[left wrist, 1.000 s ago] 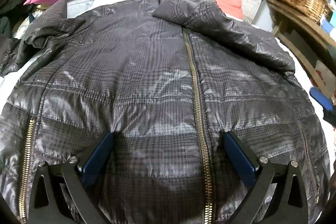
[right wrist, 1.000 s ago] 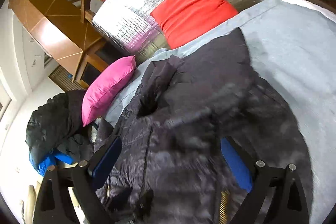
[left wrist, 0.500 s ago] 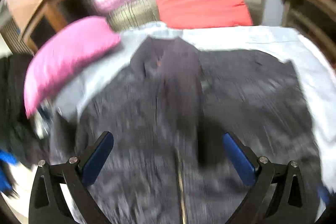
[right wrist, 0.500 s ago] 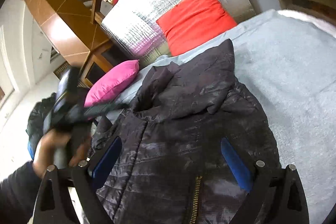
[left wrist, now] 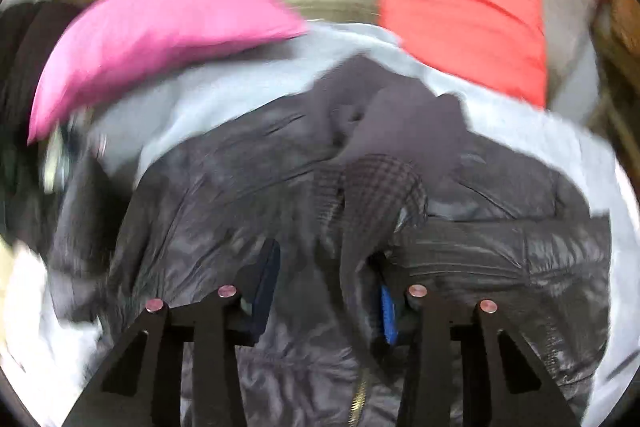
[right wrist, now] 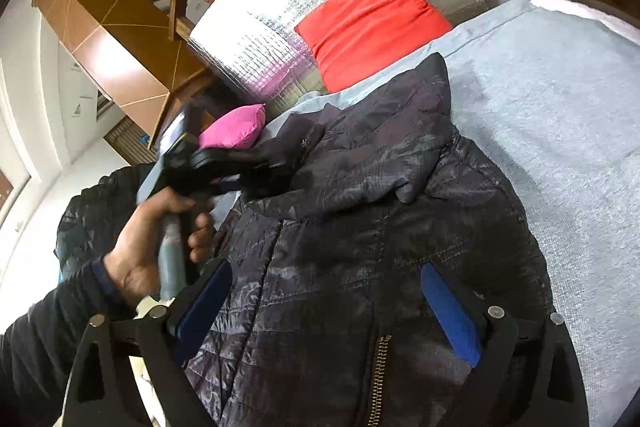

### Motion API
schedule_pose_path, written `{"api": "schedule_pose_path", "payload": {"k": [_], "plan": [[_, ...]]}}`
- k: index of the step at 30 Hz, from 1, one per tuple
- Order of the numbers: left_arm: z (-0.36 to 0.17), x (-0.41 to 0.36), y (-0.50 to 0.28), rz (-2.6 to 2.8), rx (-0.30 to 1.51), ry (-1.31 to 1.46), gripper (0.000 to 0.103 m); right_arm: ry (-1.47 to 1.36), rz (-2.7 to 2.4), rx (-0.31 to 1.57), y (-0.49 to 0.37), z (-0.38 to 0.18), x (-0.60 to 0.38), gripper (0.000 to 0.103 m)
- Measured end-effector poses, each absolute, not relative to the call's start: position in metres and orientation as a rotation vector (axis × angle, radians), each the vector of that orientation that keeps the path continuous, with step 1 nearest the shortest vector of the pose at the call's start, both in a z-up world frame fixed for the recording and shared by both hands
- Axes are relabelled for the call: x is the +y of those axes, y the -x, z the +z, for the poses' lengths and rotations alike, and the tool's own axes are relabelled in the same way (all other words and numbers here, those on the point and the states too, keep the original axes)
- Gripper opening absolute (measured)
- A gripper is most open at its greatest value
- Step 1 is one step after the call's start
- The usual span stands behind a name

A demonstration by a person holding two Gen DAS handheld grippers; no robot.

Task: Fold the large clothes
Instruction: 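Move the left gripper to the other sleeve's ribbed cuff and grasp it, then fold the held sleeve across the jacket body with the left gripper and release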

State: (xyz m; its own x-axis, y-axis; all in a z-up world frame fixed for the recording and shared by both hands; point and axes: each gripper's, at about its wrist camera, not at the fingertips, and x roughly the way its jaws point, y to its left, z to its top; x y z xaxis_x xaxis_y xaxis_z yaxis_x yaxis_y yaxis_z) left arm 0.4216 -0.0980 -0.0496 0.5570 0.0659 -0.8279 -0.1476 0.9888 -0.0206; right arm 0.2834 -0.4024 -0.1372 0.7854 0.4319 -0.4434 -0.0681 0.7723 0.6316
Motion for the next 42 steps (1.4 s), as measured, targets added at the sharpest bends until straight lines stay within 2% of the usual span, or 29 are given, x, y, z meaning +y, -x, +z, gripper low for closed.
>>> {"api": "schedule_pose_path", "payload": {"k": [3, 9, 17, 18, 19, 23, 28, 34, 38, 42], "plan": [[-0.065, -0.049, -0.399, 0.125, 0.983, 0.332, 0.047, -0.622, 0.272, 0.601, -0.280, -0.136, -0.403, 0.097], [-0.096, 0.000, -0.371, 0.167, 1.024, 0.512, 0.067, -0.619, 0.261, 0.596, -0.277, -0.137, -0.406, 0.097], [-0.120, 0.030, -0.380, 0.123, 1.022, 0.731, 0.068, -0.620, 0.264, 0.604, -0.279, -0.138, -0.406, 0.097], [-0.122, 0.032, -0.382, 0.122, 1.021, 0.744, 0.059, -0.621, 0.263, 0.605, -0.279, -0.138, -0.406, 0.097], [-0.122, 0.032, -0.384, 0.122, 1.020, 0.738, 0.042, -0.621, 0.263, 0.608, -0.280, -0.139, -0.406, 0.097], [-0.102, 0.011, -0.394, 0.114, 0.997, 0.542, 0.028, -0.618, 0.261, 0.613, -0.282, -0.140, -0.406, 0.097], [-0.054, -0.023, -0.380, 0.007, 0.770, 0.309, 0.027, -0.605, 0.248, 0.604, -0.280, -0.140, -0.405, 0.097], [-0.128, -0.008, -0.392, 0.022, 0.934, 0.377, 0.030, -0.670, 0.251, 0.609, -0.281, -0.140, -0.416, 0.097], [-0.131, -0.009, -0.385, -0.002, 0.890, 0.330, 0.033, -0.742, 0.189, 0.595, -0.290, -0.128, -0.436, 0.097], [-0.133, -0.008, -0.375, -0.015, 0.859, 0.320, 0.034, -0.592, 0.052, 0.648, -0.346, -0.109, -0.451, 0.097]]}}
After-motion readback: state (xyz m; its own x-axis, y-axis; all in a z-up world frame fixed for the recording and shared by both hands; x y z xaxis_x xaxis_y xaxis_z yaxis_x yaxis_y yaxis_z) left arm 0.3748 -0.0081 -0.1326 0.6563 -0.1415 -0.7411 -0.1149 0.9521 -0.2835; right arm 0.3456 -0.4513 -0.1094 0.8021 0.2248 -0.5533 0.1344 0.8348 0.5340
